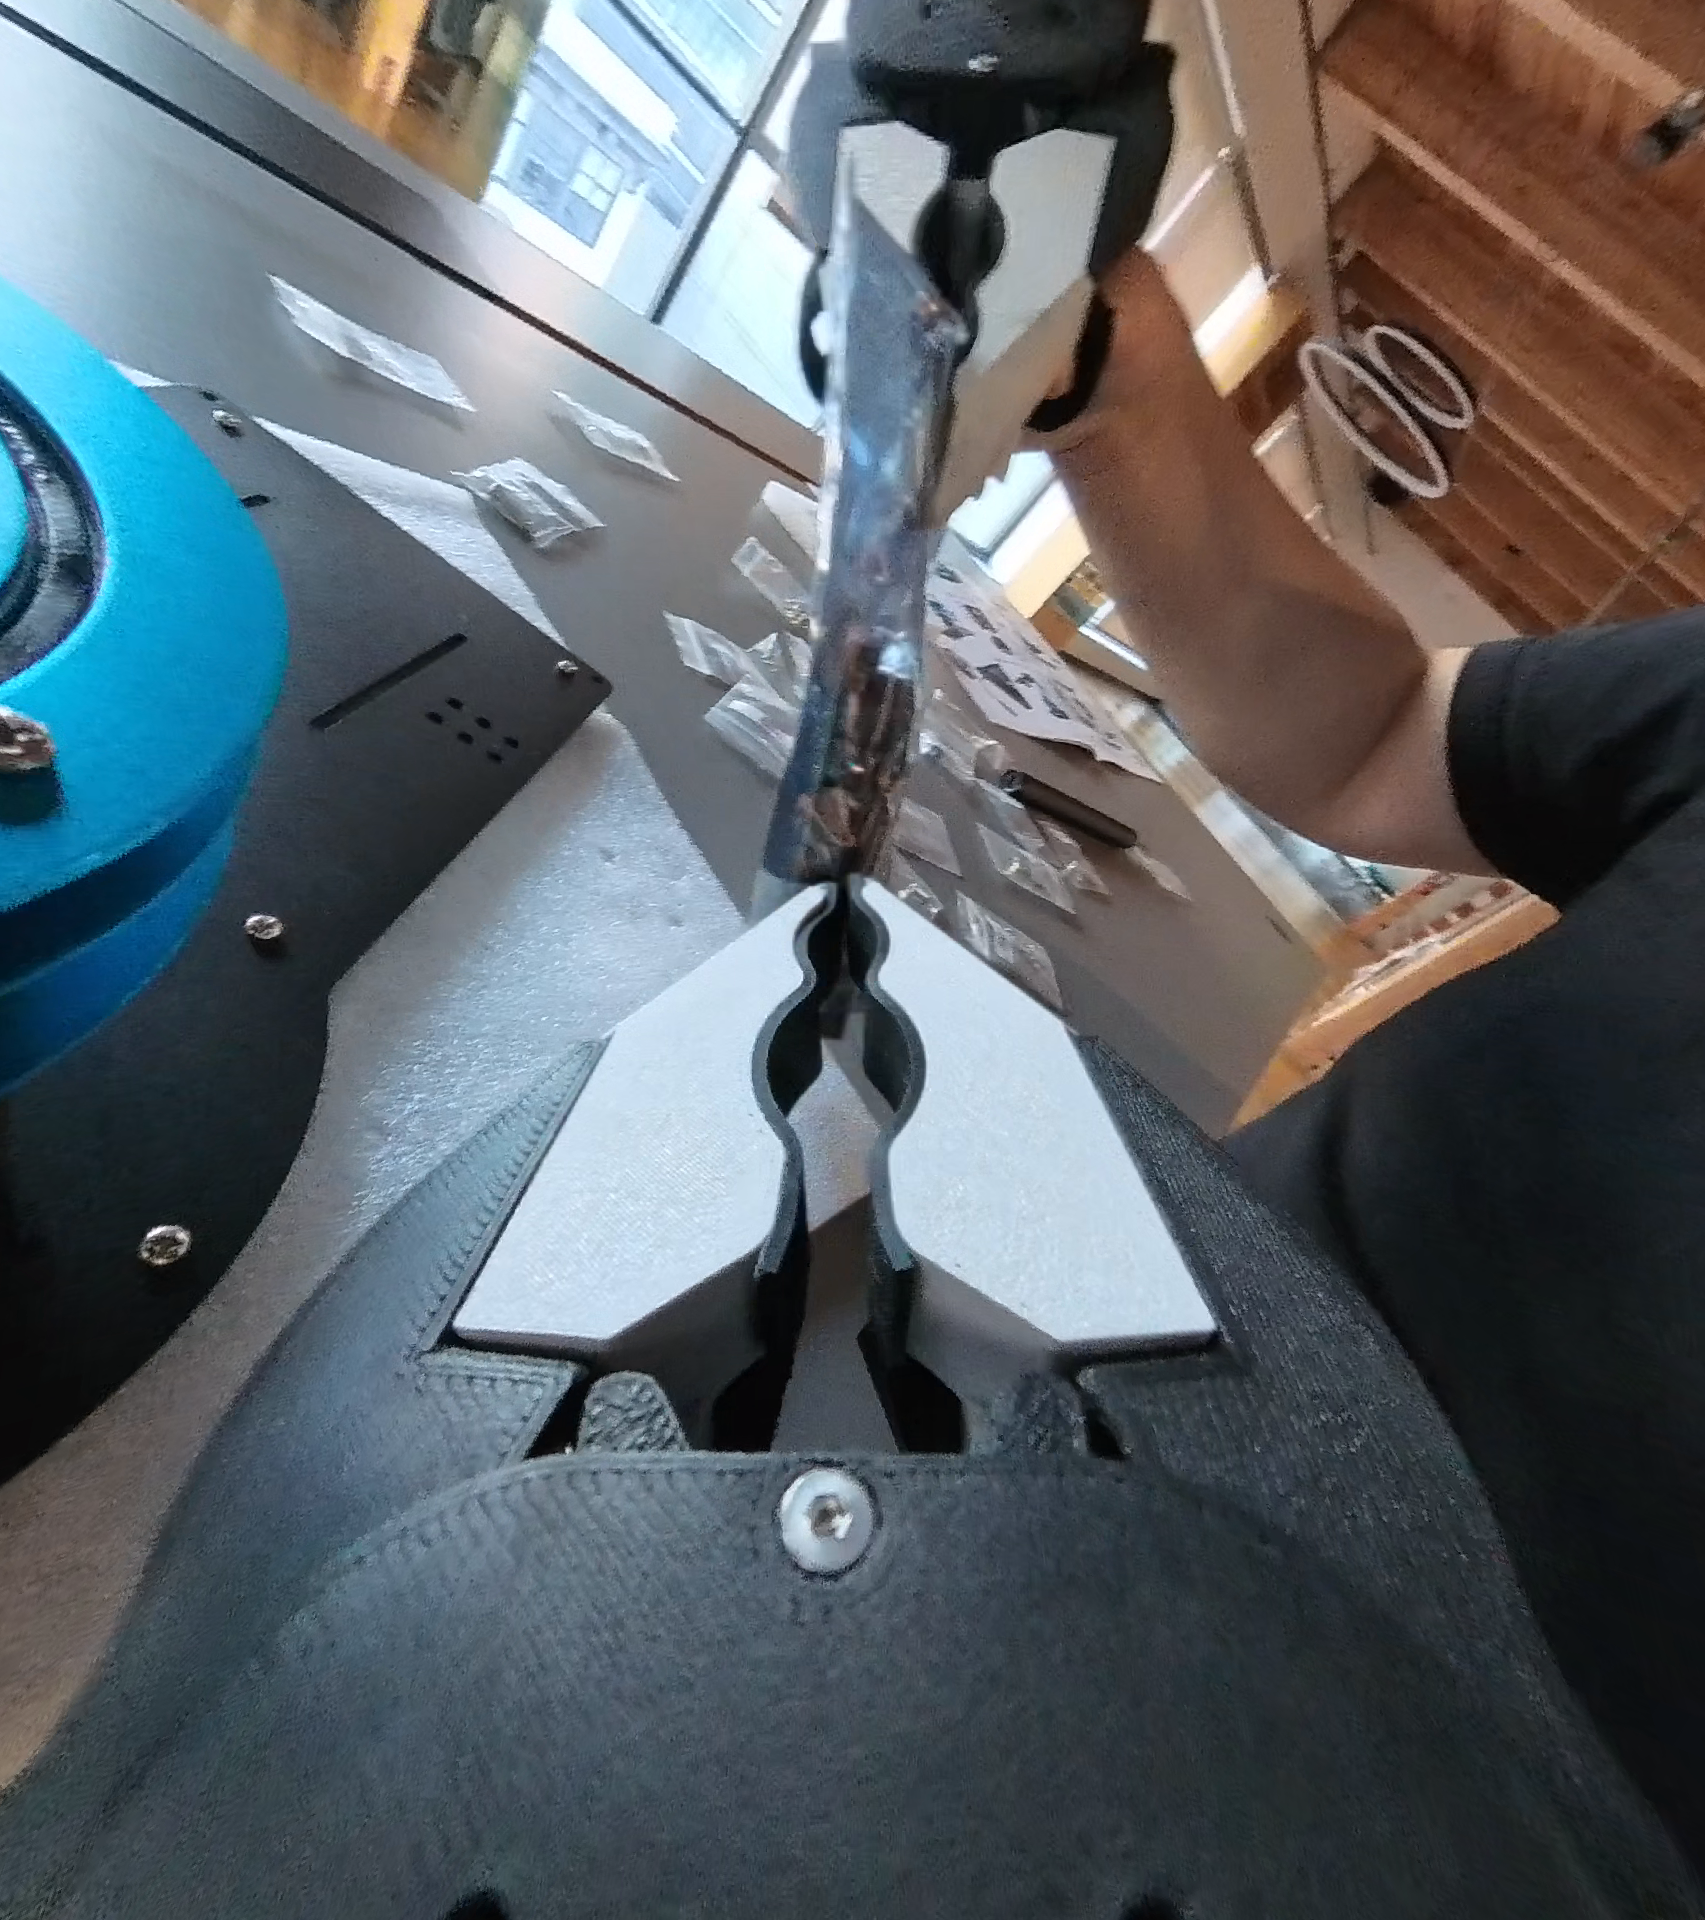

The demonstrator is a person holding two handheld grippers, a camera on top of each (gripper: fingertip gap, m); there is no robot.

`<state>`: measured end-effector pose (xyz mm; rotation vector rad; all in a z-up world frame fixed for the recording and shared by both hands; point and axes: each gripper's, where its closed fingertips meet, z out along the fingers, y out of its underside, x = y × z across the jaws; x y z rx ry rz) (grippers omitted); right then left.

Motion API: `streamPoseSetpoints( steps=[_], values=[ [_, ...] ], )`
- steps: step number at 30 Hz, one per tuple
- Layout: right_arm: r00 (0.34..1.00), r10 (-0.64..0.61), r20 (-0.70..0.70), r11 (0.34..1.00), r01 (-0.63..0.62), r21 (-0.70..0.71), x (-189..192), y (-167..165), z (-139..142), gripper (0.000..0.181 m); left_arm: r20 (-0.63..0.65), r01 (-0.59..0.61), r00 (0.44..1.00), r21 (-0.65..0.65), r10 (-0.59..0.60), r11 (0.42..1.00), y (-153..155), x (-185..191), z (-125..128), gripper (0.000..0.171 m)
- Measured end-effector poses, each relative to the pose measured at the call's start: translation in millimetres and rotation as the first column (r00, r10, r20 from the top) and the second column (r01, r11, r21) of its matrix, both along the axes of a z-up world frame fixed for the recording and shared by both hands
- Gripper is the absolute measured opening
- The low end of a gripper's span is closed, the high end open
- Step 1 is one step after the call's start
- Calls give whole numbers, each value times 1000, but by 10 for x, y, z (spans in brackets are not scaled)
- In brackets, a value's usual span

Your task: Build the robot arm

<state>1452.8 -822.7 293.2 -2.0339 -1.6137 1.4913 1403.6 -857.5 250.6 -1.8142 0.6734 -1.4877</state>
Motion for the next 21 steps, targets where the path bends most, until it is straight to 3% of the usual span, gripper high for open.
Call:
streamPoseSetpoints(
  steps=[8,13,15,16,18,20,21],
  values=[
    [996,-10,-91,995,1,-98,-72,98,-132,0,-96,29,995,1,-28,1000,-79,47,-71,0],
    [993,87,-75,991,-94,-97,9,23,-117,0,26,-155,988,46,154,987,67,-172,185,6],
    [988,130,-79,988,-136,-74,9,4,-94,0,-31,-231,971,105,236,967,159,-233,128,27],
    [984,152,-88,985,-158,-71,-1,-12,-68,0,-73,-235,966,131,246,963,178,-234,74,28],
    [977,191,-98,980,-196,-46,-32,-31,-36,0,-99,-159,980,120,171,980,109,-148,29,23],
    [971,220,-96,974,-224,-28,-57,-38,-28,0,-74,-88,993,75,94,993,46,-78,36,0],
    [970,225,-88,974,-226,-10,-76,-22,-45,0,-61,-60,996,53,64,997,24,-55,41,0]
  ],
)
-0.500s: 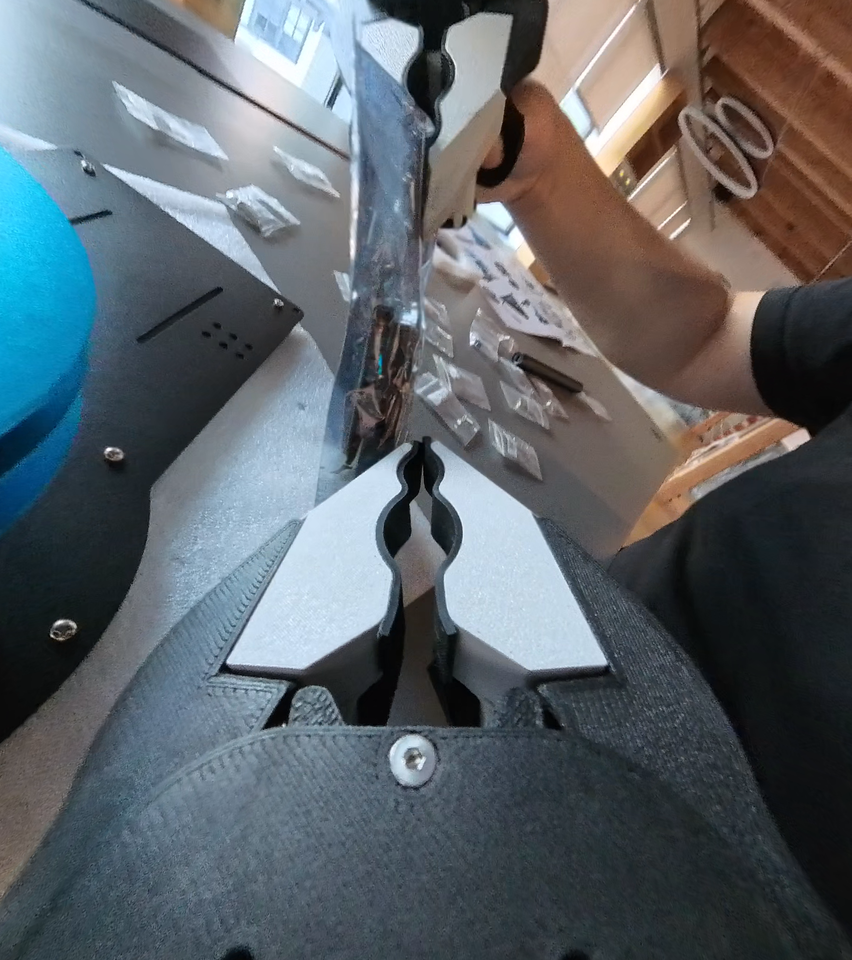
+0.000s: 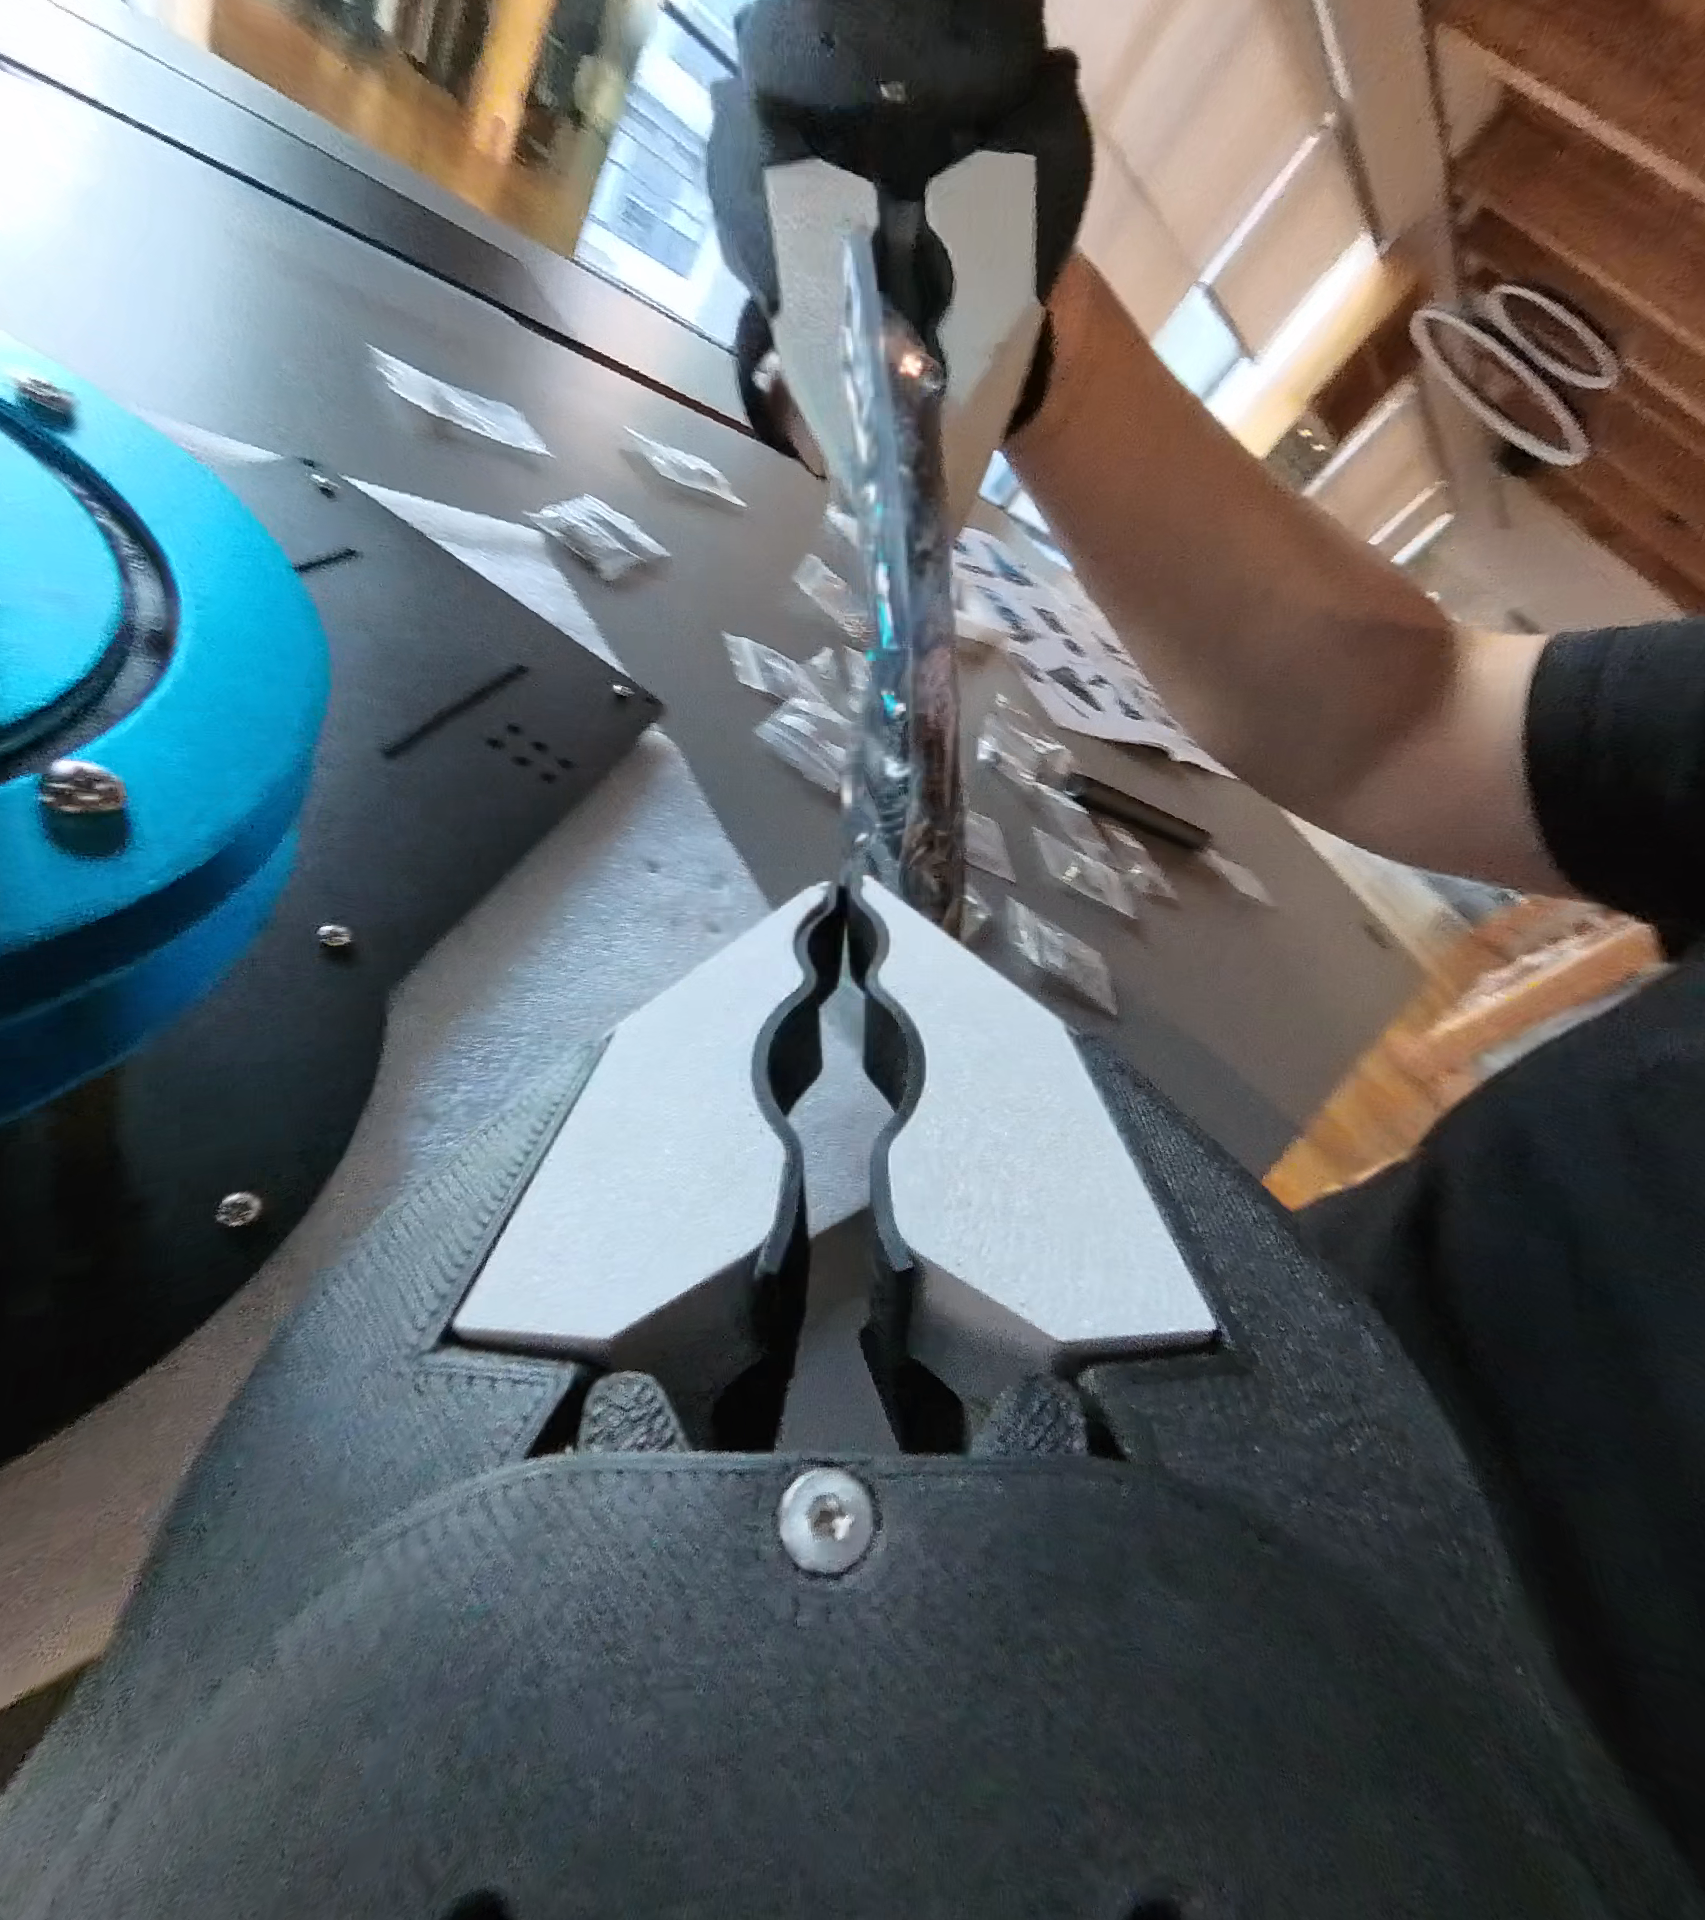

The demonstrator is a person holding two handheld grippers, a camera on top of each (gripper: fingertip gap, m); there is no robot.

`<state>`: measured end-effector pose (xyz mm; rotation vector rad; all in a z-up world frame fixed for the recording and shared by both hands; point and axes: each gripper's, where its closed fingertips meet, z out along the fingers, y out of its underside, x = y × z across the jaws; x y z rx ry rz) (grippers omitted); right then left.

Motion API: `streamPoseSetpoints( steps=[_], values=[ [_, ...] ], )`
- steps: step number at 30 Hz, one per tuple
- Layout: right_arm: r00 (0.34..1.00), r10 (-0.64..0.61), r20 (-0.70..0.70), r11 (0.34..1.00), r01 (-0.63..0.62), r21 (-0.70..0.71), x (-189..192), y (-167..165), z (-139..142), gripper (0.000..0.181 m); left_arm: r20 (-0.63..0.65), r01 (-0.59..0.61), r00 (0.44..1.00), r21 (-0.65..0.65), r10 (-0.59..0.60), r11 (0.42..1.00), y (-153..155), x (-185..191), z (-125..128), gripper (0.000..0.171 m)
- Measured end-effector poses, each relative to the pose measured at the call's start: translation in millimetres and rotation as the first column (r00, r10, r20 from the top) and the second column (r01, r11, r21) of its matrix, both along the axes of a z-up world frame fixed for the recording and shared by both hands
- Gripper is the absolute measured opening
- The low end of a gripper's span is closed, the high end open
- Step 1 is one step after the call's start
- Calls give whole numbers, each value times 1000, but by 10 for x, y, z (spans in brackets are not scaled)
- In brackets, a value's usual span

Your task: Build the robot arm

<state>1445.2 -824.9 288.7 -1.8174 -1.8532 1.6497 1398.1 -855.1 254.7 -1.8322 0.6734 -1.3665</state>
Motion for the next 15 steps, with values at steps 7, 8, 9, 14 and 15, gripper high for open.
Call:
streamPoseSetpoints(
  steps=[7,8,9,14,15],
  values=[
    [996,35,84,998,-39,50,-69,10,-151,0,90,74,994,-114,-64,991,-5,-41,2,23],
    [995,40,94,998,-45,54,-88,-4,-151,0,119,94,990,-118,-79,989,-21,-38,46,25],
    [994,41,102,997,-48,66,-107,-5,-147,0,136,116,986,-123,-99,986,-41,-24,78,25],
    [990,42,132,989,-60,136,-120,-82,-103,0,23,34,999,-54,-33,998,0,-43,5,16],
    [991,19,136,988,-39,148,-101,-70,-108,0,43,8,999,-41,-6,999,-10,-96,47,12]
  ],
)
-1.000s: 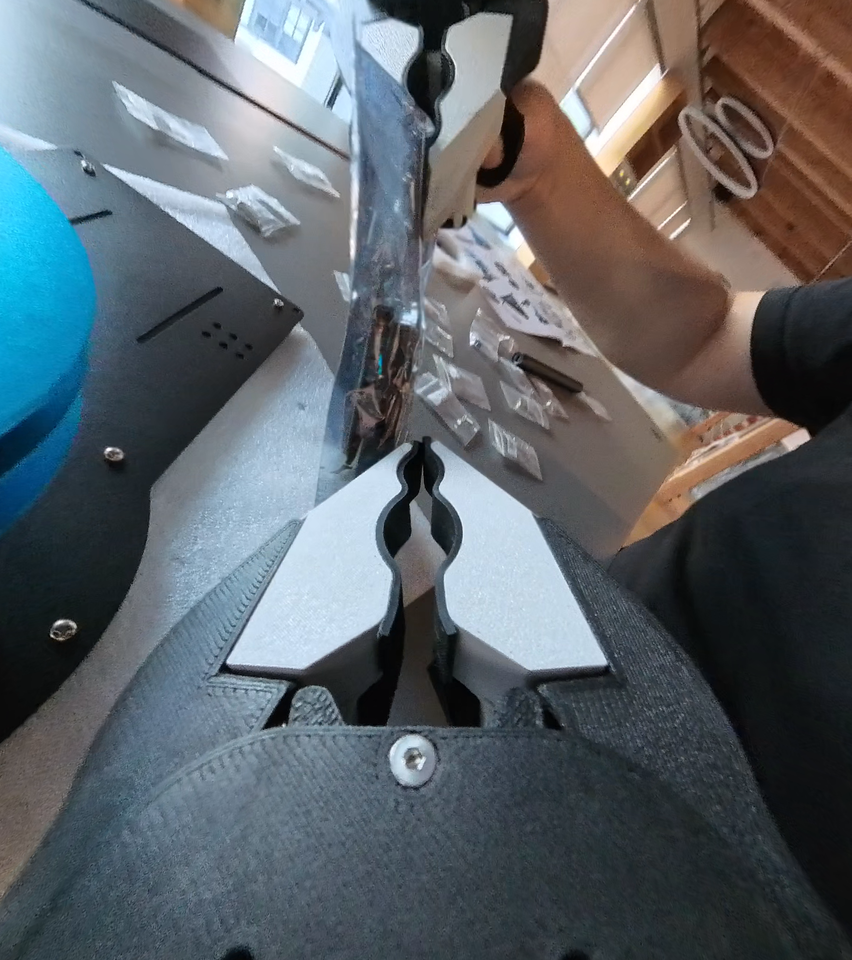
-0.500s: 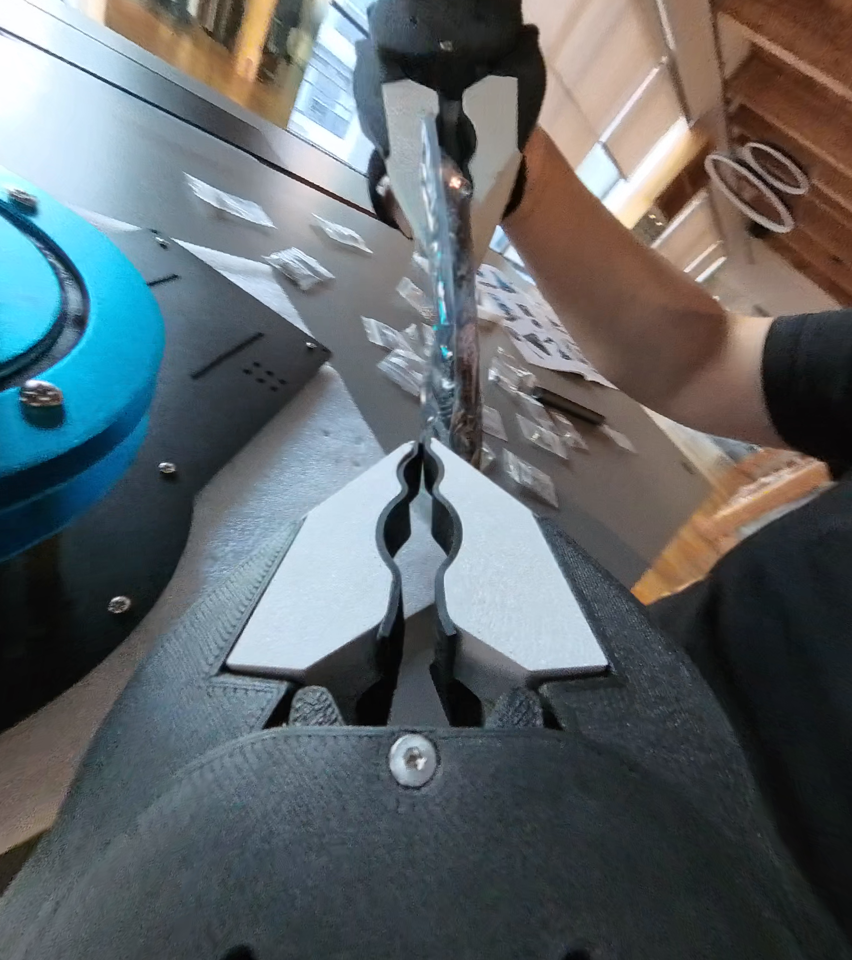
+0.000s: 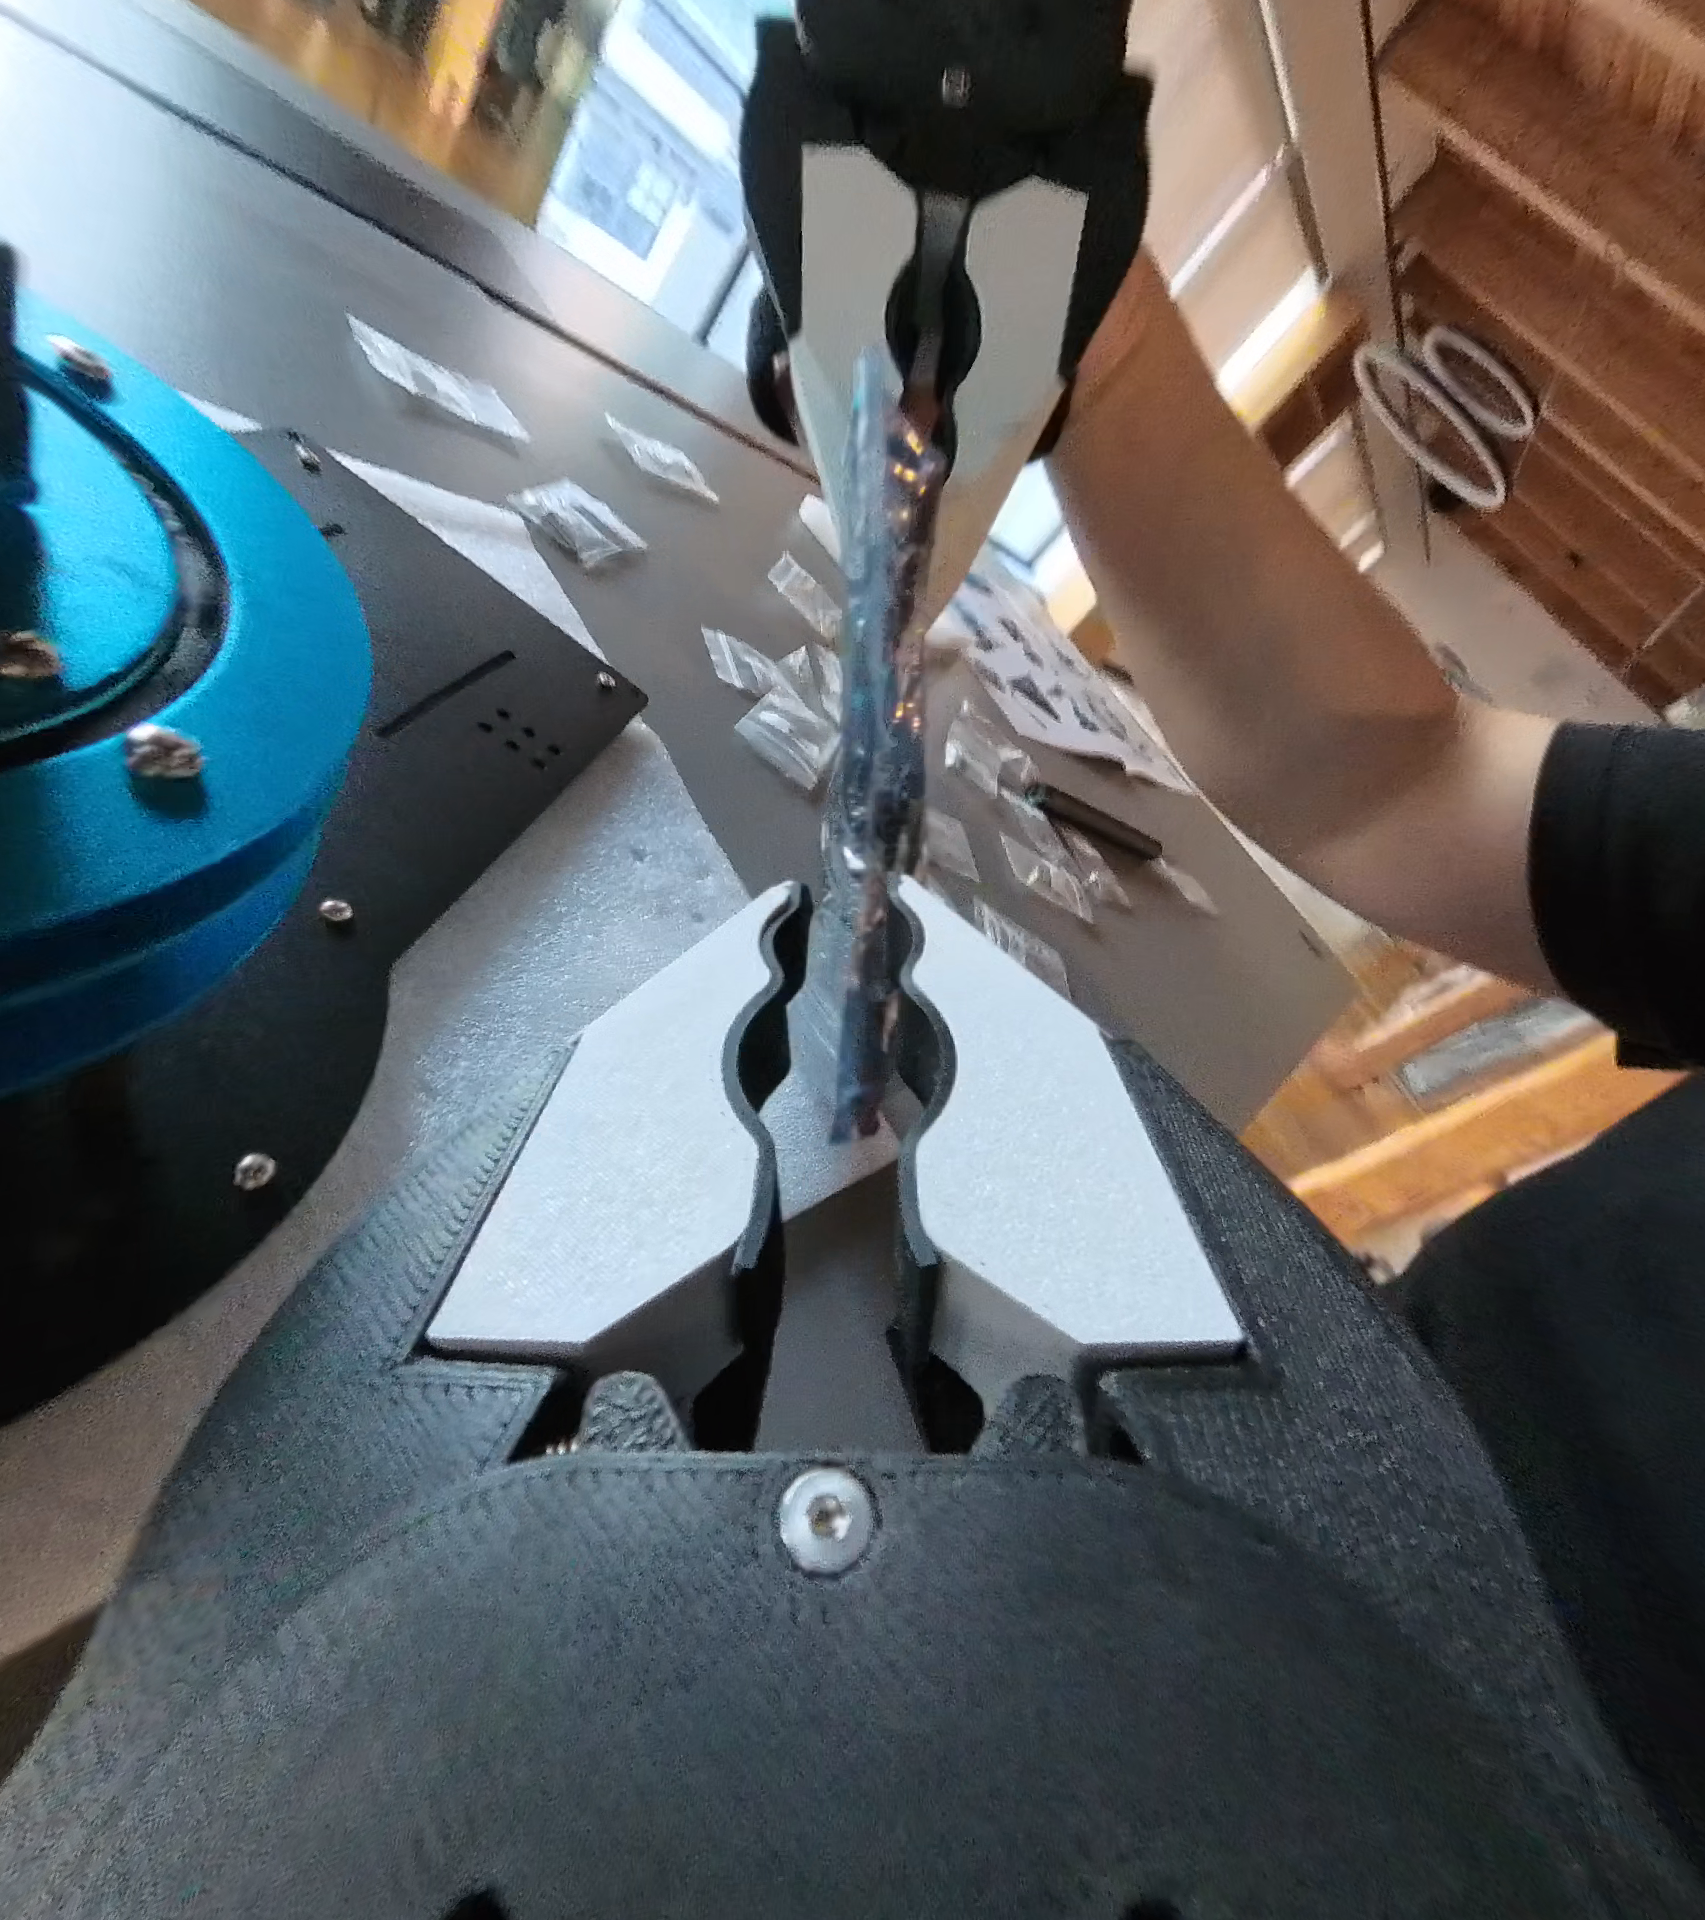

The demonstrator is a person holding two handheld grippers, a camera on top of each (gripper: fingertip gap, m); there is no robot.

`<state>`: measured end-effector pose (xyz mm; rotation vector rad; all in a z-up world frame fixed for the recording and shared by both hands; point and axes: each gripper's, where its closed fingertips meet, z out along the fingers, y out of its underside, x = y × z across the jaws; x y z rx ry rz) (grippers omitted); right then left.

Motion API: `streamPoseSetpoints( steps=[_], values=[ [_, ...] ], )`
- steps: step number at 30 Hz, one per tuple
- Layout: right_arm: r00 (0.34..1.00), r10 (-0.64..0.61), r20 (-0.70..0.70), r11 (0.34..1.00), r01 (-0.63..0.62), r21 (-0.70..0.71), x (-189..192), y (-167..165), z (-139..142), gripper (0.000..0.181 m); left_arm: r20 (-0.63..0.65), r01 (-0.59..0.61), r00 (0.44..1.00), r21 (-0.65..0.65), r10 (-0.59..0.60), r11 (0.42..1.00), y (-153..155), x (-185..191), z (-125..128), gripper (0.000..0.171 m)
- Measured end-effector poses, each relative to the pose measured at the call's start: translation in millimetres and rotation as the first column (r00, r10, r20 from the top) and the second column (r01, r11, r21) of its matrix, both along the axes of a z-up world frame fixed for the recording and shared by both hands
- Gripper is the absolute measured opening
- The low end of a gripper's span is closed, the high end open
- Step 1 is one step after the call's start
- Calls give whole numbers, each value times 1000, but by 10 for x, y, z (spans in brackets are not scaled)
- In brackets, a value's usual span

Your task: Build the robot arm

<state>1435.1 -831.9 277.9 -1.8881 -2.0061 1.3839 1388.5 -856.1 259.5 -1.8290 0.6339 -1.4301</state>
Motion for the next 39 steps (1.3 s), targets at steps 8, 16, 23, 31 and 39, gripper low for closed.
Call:
streamPoseSetpoints(
  steps=[8,16,23,31,39],
  values=[
    [954,-301,-14,953,300,-30,252,294,-122,0,-41,-401,904,259,425,879,239,-850,42,31],
    [939,-340,-49,928,326,-183,347,189,-24,0,-142,-269,926,399,349,877,108,-590,341,24],
    [969,-247,-13,966,247,73,244,63,118,0,-208,31,976,436,67,899,119,197,324,47],
    [991,-128,-21,915,127,383,-113,-52,153,0,-142,245,967,297,-210,923,151,327,285,28],
    [772,-584,-252,669,633,389,-41,306,385,57,-52,70,997,218,-60,973,266,181,208,0]
  ],
)
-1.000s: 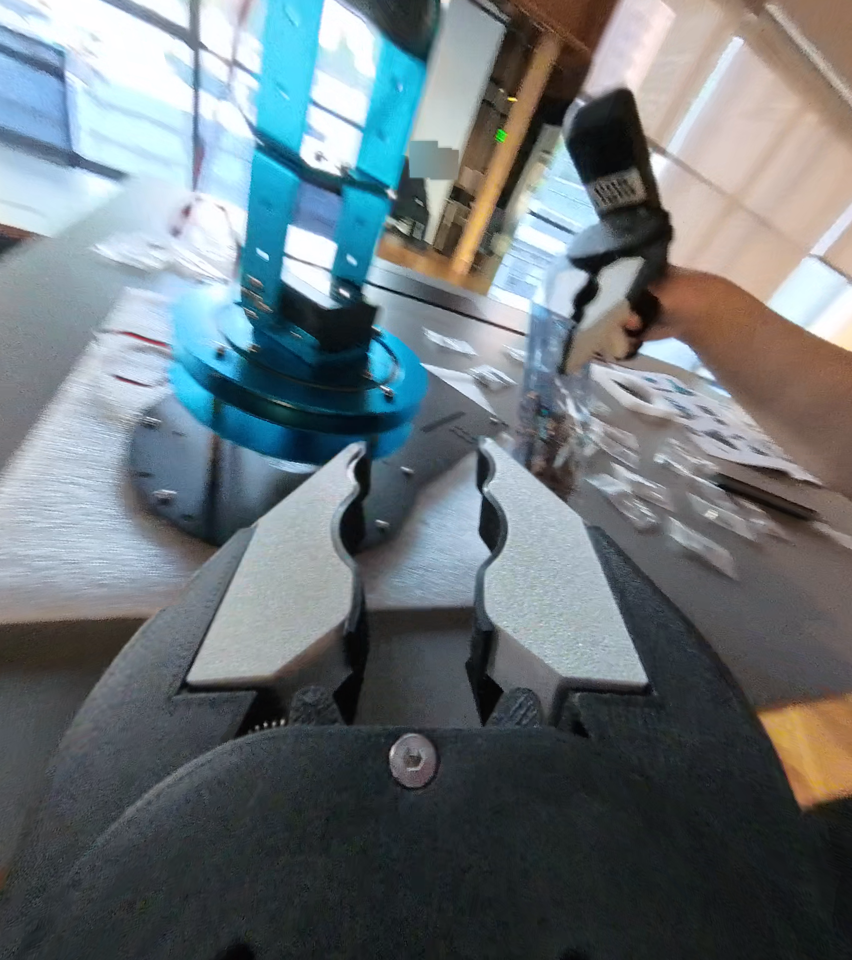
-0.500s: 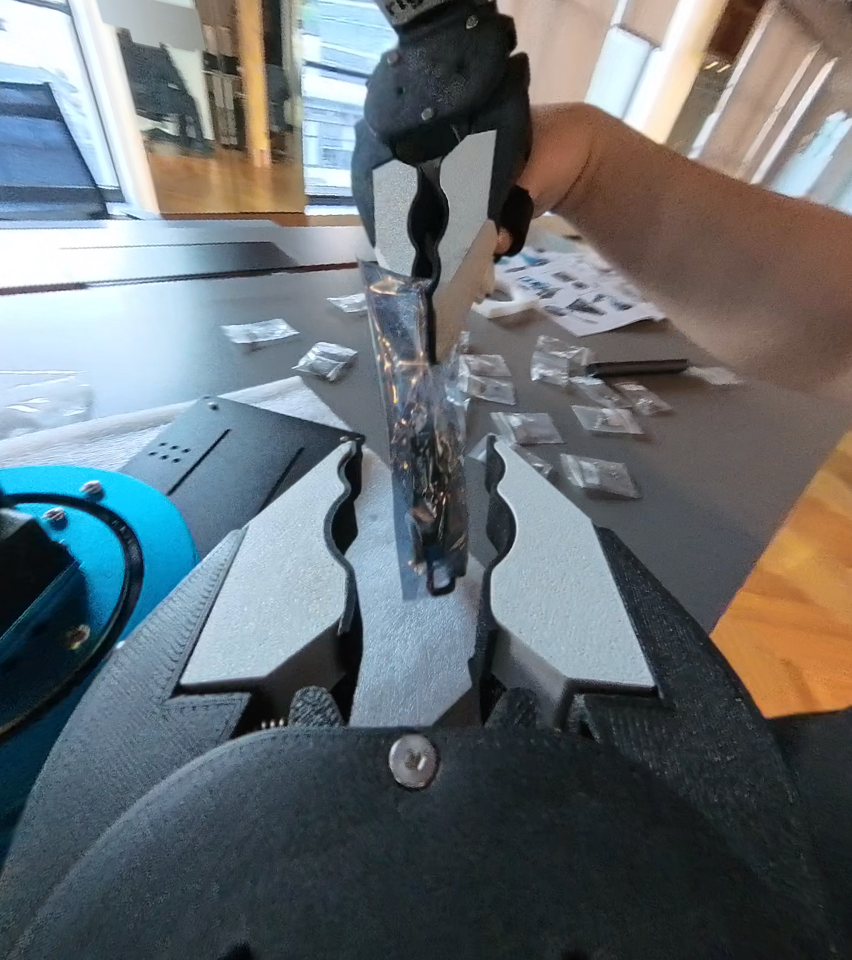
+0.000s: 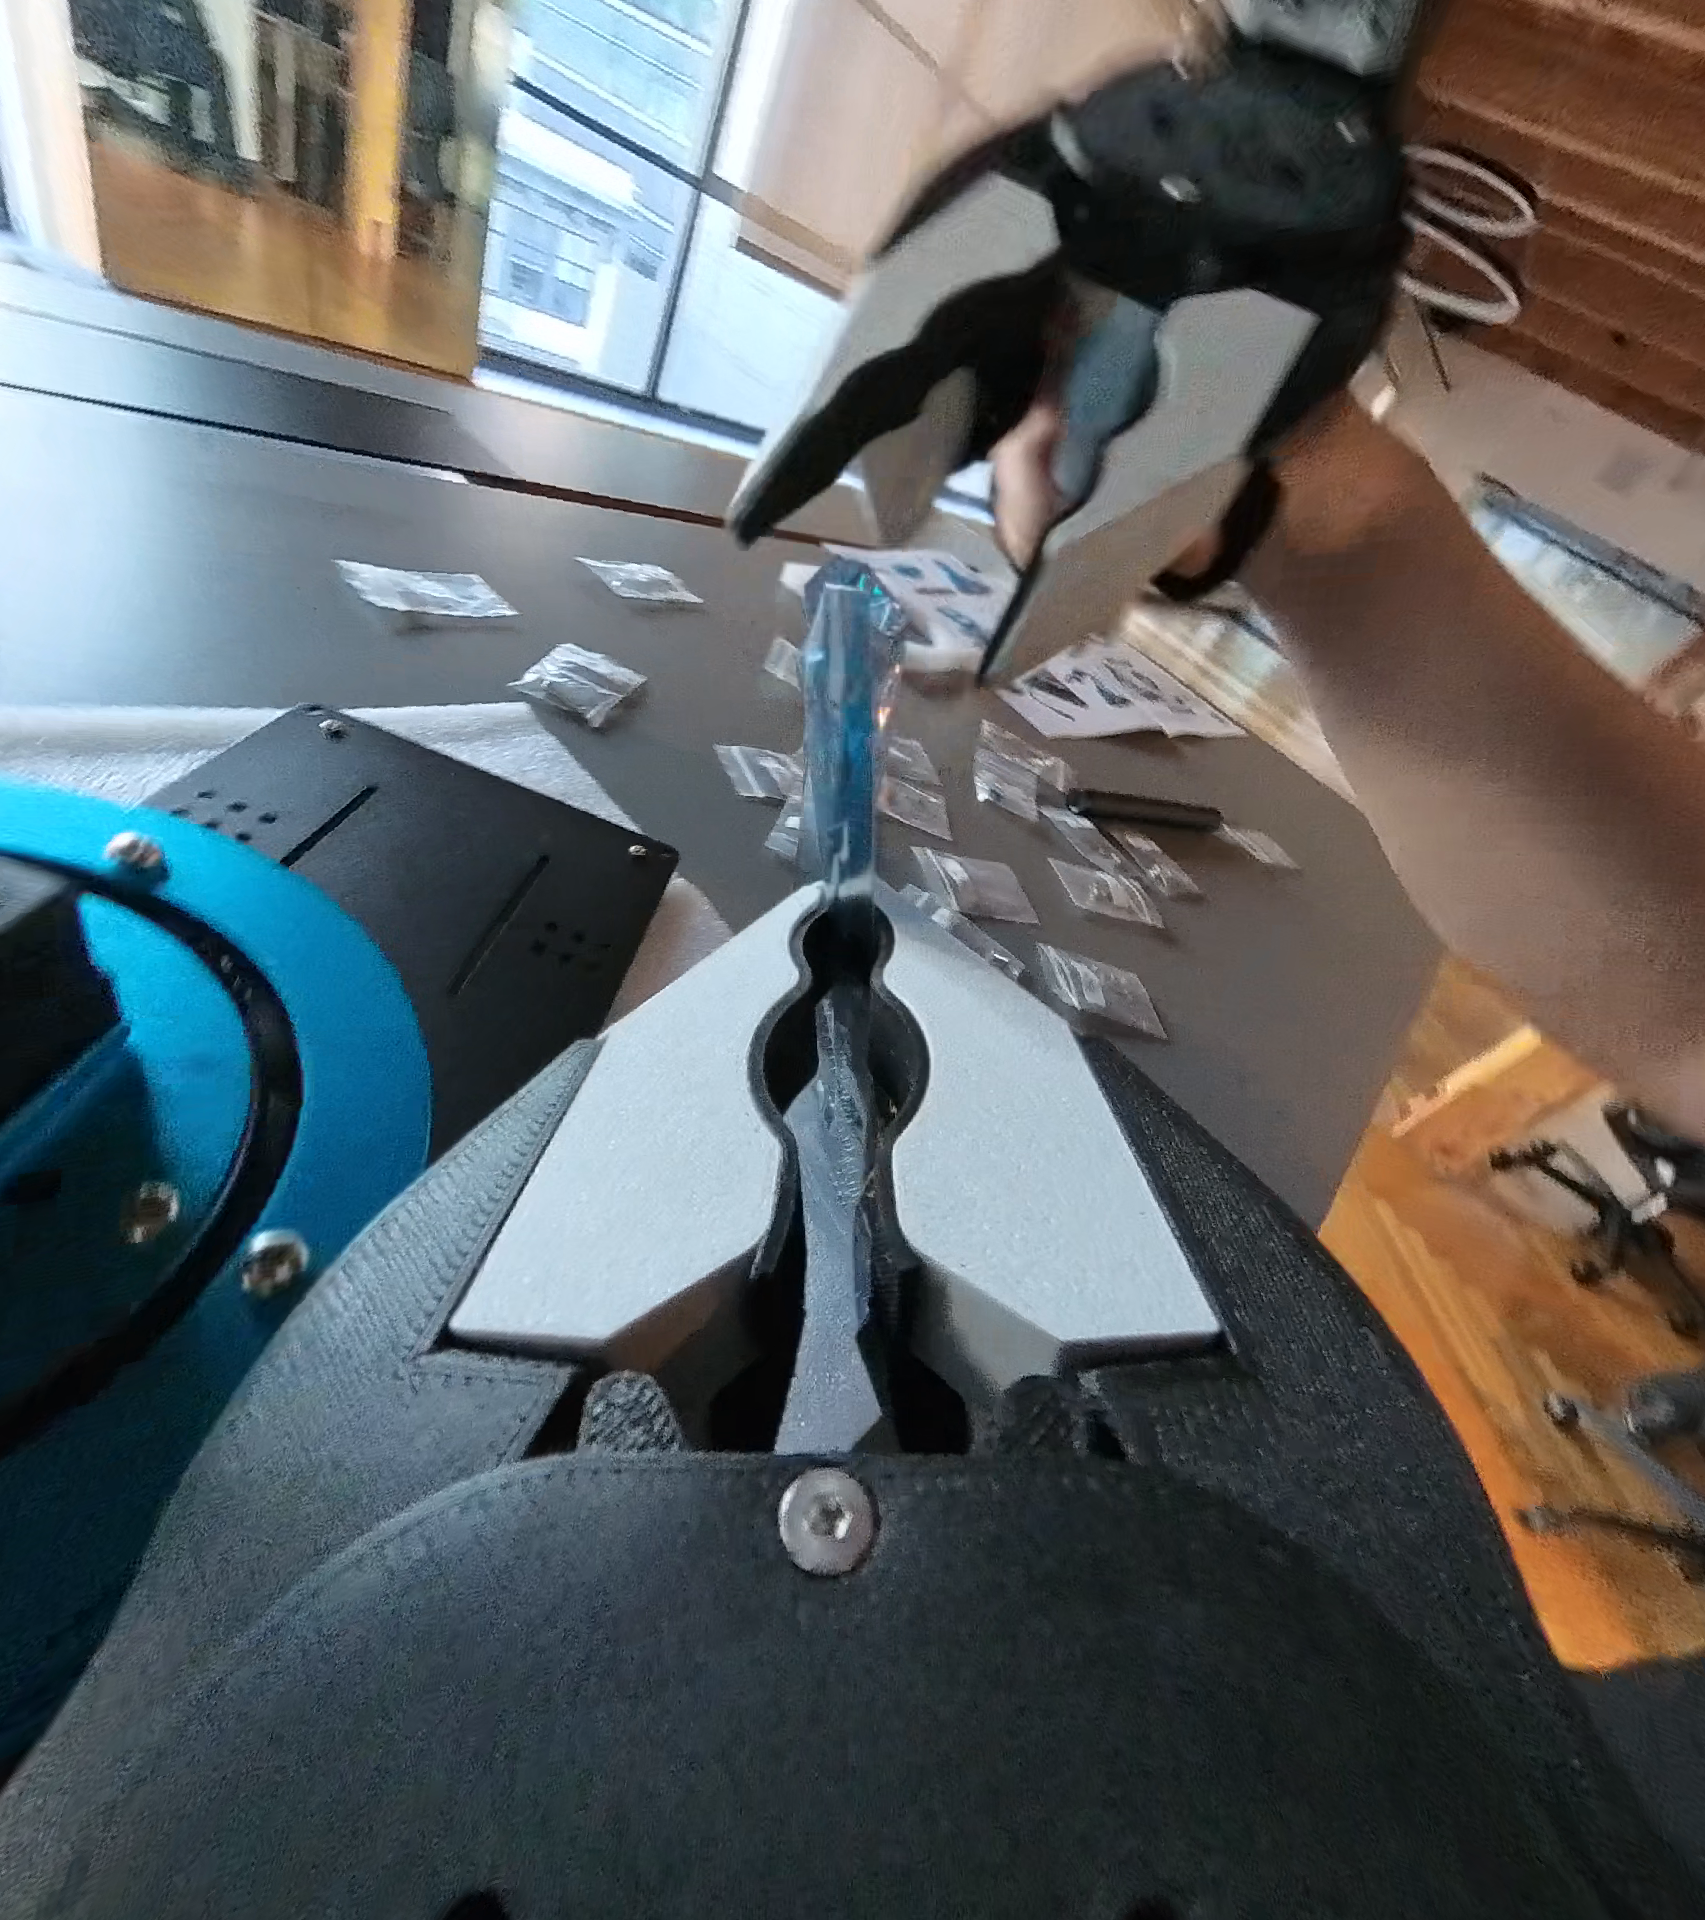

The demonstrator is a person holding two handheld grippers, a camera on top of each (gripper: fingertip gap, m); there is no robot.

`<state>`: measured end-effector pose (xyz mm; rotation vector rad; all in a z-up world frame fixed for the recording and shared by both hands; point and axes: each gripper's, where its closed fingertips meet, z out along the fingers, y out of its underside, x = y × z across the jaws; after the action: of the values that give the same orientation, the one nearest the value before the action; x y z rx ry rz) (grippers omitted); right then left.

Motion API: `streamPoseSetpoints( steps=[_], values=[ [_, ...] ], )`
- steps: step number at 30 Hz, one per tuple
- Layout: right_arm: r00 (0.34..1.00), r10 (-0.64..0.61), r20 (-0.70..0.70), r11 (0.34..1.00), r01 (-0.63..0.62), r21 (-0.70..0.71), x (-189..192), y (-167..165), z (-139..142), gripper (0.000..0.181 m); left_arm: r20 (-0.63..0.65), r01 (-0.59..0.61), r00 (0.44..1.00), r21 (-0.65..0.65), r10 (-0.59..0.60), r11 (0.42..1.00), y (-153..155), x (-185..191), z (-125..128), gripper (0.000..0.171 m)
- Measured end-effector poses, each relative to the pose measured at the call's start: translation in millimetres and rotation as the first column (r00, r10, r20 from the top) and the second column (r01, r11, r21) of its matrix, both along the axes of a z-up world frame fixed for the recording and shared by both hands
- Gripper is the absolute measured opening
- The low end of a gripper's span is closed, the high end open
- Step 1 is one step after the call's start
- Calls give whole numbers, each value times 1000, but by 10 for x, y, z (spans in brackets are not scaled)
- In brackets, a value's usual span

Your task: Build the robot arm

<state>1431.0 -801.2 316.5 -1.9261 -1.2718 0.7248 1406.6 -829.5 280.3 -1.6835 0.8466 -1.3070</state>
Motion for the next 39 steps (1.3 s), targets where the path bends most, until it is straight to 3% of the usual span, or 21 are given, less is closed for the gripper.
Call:
streamPoseSetpoints(
  steps=[2,5,7,10,15,19,25,32,37,39],
  values=[
    [948,-243,-207,969,247,-2,87,-29,78,70,13,-71,997,-44,71,996,15,-44,-17,0],
    [823,-436,-363,890,454,-40,93,-321,-220,93,37,-209,976,-125,216,970,27,-156,-51,0],
    [803,-495,-332,863,499,-78,-8,-503,-534,93,58,-293,951,-157,305,943,-1,-246,-77,0],
    [845,-502,-185,860,511,-1,-118,-653,-887,91,89,-412,894,-220,439,884,-43,-396,-140,1],
    [879,-463,-117,871,475,125,-305,-738,-971,81,132,-512,796,-373,591,773,-134,-605,-299,3],
    [894,-447,-28,878,444,180,-357,-749,-1136,74,136,-525,765,-435,629,732,-208,-700,-387,4],
    [899,-438,-19,878,433,203,-382,-741,-1152,65,134,-465,759,-573,637,674,-280,-829,-557,1],
    [890,-456,32,860,431,272,-400,-757,-1184,64,138,-376,804,-635,578,675,-301,-858,-643,1],
    [880,-472,49,854,442,274,-360,-819,-1209,65,188,-231,817,-759,545,609,-359,-838,-677,0],
    [877,-477,59,846,440,301,-345,-825,-1206,65,192,-206,831,-765,522,610,-375,-819,-674,0]
  ],
)
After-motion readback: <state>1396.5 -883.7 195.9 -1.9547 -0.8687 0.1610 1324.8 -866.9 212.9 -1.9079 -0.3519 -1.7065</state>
